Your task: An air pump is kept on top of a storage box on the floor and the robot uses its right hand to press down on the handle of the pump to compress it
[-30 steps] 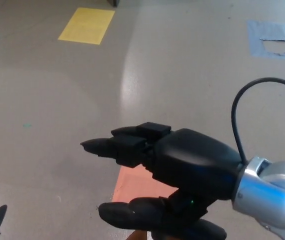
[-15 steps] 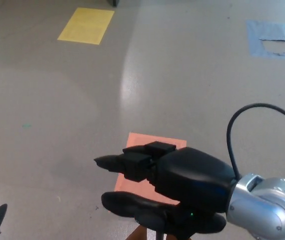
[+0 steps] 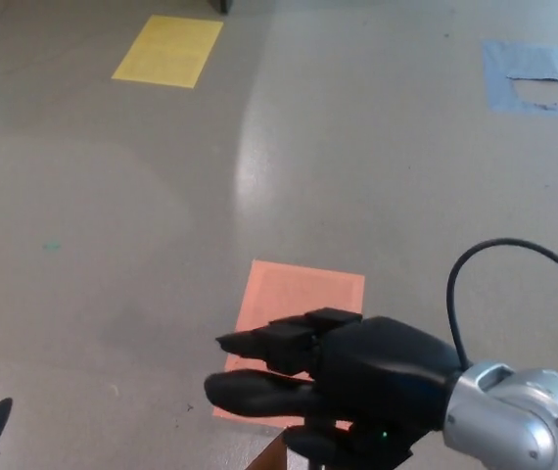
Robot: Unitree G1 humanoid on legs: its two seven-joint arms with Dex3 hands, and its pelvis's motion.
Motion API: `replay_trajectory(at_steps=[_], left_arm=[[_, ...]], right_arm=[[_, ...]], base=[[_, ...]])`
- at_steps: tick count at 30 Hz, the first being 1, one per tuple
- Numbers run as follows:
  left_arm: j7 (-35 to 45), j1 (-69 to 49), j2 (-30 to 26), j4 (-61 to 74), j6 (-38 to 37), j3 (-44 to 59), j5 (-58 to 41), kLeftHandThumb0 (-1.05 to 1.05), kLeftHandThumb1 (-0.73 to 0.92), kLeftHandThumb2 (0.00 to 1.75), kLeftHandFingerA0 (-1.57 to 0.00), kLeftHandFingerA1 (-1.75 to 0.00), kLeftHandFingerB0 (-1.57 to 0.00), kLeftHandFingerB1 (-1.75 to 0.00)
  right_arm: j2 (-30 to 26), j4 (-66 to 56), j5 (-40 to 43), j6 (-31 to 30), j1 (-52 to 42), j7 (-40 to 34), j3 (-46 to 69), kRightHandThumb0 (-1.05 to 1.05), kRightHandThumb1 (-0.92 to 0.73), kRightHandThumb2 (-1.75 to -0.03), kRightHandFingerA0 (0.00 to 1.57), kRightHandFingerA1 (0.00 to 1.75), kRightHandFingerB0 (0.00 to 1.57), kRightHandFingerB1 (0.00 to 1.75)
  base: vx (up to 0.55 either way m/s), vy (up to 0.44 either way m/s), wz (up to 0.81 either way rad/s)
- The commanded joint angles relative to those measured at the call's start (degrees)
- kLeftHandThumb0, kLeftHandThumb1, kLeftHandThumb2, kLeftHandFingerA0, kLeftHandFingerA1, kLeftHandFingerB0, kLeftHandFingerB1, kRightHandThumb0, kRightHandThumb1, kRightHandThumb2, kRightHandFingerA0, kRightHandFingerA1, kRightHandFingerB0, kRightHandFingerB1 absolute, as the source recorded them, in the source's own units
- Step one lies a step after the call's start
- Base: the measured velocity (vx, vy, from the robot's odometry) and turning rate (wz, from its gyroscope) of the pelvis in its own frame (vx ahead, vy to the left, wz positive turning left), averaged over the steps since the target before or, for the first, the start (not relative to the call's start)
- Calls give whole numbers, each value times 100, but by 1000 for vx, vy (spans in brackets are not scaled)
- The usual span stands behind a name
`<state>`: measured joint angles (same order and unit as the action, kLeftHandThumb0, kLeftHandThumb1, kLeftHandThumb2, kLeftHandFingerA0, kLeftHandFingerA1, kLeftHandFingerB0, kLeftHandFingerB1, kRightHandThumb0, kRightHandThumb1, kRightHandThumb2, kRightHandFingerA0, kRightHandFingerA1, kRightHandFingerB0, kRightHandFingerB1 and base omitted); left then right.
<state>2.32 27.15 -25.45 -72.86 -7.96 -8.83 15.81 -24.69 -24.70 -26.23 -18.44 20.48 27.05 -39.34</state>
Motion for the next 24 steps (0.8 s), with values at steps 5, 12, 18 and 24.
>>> replay_trajectory(at_steps=[5,12,18,24], left_arm=[[78,-8,-111,-52,-177,175,-81,-71,75,108,-5,-45,-1,-28],[101,-22,-117,-19,-193,186,-85,-70,74,108,-5,-46,-4,-29],[123,-45,-130,-12,-209,167,-67,-71,75,109,-4,-43,-2,-27],[153,-125,-140,10,-249,201,-107,-74,92,70,-11,-31,-7,-20]], right_arm=[[493,2085,-246,367,-51,-321,-162,-84,-81,-115,0,18,0,17],[1196,4008,-458,402,100,-790,-424,-88,-82,-114,0,15,0,14],[1748,5734,-456,675,364,-1213,-462,-89,-82,-114,0,13,0,13],[2214,6971,-399,831,513,-1547,-389,-92,-82,-116,0,12,0,11]], base=[[0,0,0],[0,0,0],[0,0,0],[0,0,0]])
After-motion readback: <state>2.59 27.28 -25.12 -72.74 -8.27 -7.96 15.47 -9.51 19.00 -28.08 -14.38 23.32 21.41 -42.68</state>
